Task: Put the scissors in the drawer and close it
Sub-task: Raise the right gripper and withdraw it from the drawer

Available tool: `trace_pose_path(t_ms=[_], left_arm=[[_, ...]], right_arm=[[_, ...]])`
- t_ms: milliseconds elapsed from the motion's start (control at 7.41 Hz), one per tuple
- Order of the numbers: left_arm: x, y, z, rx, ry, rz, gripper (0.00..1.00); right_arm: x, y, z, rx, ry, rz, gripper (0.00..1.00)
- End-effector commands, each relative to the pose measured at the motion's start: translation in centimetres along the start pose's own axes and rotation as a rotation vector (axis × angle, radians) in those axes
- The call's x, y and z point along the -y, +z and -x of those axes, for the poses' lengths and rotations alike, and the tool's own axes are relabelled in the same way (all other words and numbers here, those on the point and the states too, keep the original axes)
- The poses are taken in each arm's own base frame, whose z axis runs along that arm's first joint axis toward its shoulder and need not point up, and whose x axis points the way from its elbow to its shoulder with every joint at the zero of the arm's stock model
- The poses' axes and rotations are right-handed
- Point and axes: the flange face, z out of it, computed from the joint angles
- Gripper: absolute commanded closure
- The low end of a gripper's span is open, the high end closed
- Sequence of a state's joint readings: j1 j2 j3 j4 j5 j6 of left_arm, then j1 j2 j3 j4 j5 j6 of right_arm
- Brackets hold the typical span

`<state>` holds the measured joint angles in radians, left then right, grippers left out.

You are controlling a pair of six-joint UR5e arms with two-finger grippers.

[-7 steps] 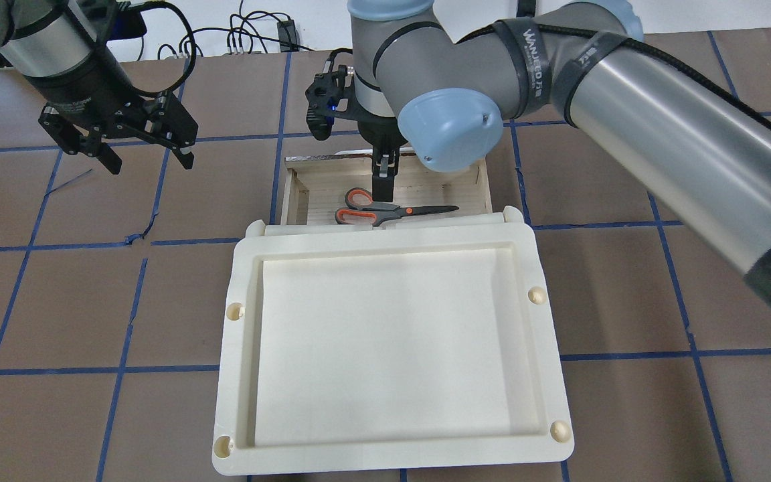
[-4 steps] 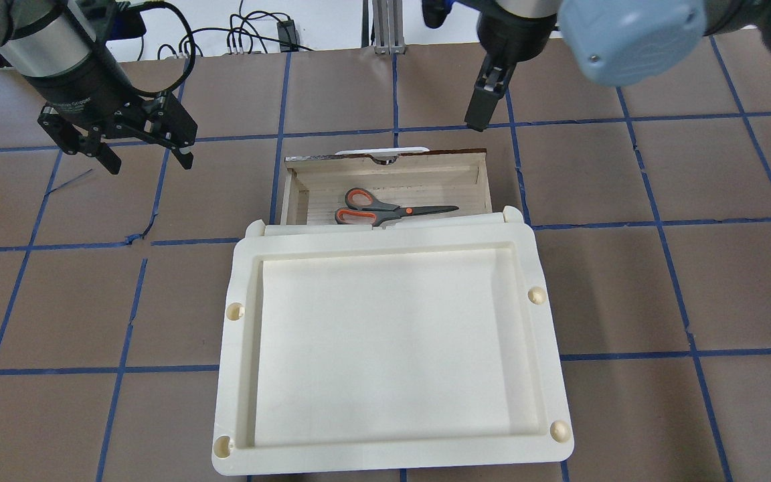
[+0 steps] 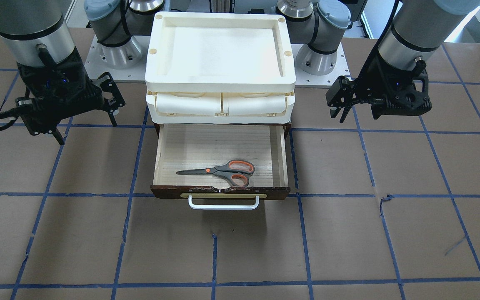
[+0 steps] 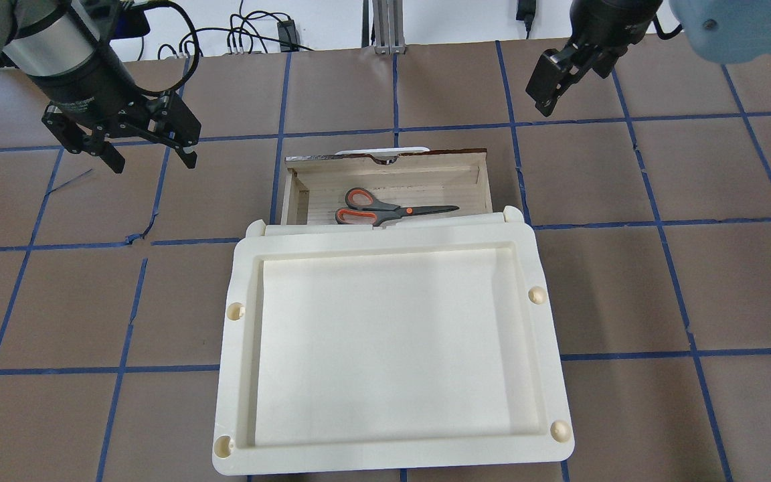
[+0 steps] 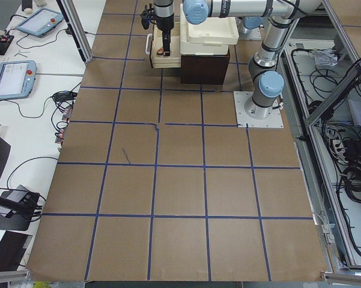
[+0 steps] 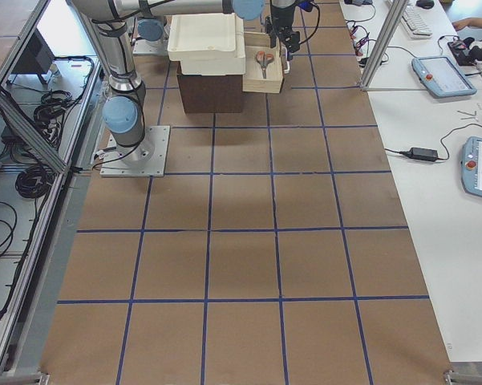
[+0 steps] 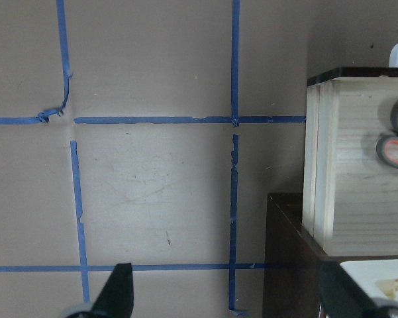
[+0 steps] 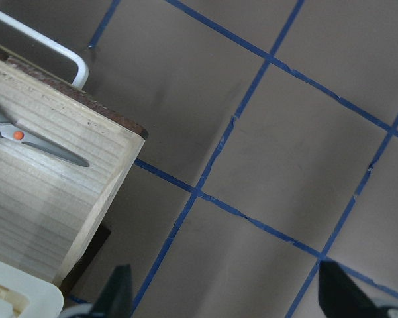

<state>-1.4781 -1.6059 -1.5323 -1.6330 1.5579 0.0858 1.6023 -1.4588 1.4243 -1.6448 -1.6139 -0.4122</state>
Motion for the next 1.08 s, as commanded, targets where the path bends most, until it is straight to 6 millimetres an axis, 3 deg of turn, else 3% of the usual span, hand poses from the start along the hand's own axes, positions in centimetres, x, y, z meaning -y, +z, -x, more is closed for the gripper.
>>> trace_pose_path(t_ms=[0, 135, 405, 675, 810, 945], left_arm=[[0.0, 0.1, 0.0, 0.003, 0.001, 0.003, 0.00], [-0.1, 0.5, 0.0, 0.003, 0.001, 0.012, 0.00], [0.6, -0.5, 1.0, 0.003, -0.019, -0.022, 0.00], [0.7, -0.3, 1.0, 0.001, -0.019, -0.017, 0.00], [0.5, 0.3, 0.8, 0.002, -0.016, -0.007, 0.00], [0.3, 0.5, 0.6, 0.002, -0.013, 0.000, 0.00]], right_arm=[[-2.2, -1.2, 1.4, -0.001, 0.250, 0.025, 0.00], [-2.5, -0.9, 1.7, 0.004, 0.267, 0.031, 0.00], [-2.6, -1.4, 3.2, 0.074, 0.377, 0.043, 0.00], [-3.4, -1.5, 3.3, 0.085, 0.477, 0.067, 0.00], [-3.7, -1.7, 2.6, 0.065, 0.490, 0.066, 0.00], [-3.6, -1.7, 3.1, 0.085, 0.459, 0.057, 0.00]])
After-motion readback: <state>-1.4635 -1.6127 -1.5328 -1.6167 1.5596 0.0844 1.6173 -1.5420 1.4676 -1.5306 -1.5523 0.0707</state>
